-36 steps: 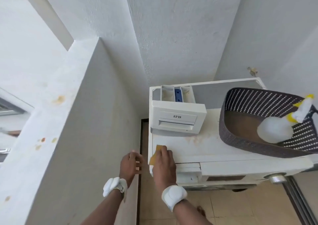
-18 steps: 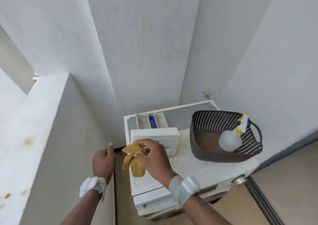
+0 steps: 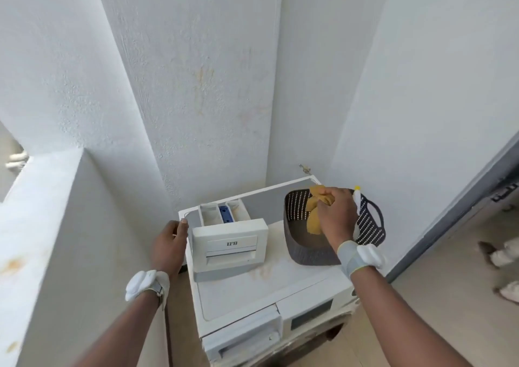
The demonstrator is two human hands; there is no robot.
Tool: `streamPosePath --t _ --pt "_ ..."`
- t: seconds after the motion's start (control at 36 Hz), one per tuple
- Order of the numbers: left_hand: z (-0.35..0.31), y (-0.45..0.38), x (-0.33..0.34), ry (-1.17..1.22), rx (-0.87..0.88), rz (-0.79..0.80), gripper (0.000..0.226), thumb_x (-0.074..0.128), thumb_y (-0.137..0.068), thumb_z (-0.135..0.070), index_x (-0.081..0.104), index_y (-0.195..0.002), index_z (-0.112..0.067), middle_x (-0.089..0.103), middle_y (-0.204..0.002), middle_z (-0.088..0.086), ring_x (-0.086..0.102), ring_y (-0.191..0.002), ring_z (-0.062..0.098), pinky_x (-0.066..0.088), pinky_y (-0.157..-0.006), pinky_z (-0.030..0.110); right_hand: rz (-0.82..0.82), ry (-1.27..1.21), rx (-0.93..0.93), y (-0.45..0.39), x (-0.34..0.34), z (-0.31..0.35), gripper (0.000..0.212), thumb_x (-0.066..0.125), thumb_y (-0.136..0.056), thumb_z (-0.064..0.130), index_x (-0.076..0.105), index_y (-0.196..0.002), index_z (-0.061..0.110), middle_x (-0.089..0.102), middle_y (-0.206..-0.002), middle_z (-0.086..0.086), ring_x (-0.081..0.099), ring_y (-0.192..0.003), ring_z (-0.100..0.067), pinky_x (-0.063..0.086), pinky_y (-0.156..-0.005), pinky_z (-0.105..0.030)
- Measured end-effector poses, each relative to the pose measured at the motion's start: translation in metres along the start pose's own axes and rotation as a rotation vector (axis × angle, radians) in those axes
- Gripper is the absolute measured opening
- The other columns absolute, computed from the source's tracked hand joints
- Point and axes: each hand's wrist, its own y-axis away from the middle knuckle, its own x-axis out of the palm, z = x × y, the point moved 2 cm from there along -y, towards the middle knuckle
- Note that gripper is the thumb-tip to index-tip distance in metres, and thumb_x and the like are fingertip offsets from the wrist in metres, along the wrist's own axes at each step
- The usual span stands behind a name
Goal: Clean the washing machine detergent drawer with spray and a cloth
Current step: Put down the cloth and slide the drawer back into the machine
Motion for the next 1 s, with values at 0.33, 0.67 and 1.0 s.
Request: streamPosePath --t 0.33,0.67,1.0 --pt "-0.023 0.016 0.036 0.054 -0.071 0.239 0.039 0.079 -0.089 -0.05 0.067 -0.108 -0.018 0.071 -0.105 0.005 0.068 -0.099 0.026 0.055 -0.092 0.043 0.248 -0.023 -0.199 0.019 0.021 0.022 0.034 0.056 -0.095 0.008 0.074 -0.119 0.024 0.078 -0.096 0.008 0.07 -0.095 -0.014 0.054 -0.086 -0.029" --pt "-0.023 0.042 0.017 0.218 -0.161 0.21 0.052 0.094 -0.069 -0.028 0.061 -0.09 0.006 0.067 -0.078 0.009 0.063 -0.071 0.021 0.051 -0.061 0.027 0.809 0.079 -0.23 0.07 0.101 0.029 0.075 0.05 -0.103 0.049 0.017 -0.162 0.015 0.022 -0.167 -0.008 0.032 -0.149 -0.032 0.031 -0.117 -0.039" --pt "-0.042 0.107 -0.026 0.484 -0.16 0.248 0.048 0.093 -0.059 -0.022 0.058 -0.088 -0.006 0.063 -0.088 0.012 0.058 -0.079 0.022 0.045 -0.068 0.03 0.937 -0.374 0.027 0.075 0.098 0.024 0.078 0.057 -0.094 0.066 0.036 -0.157 0.027 0.041 -0.16 -0.001 0.04 -0.145 -0.018 0.032 -0.112 -0.032"
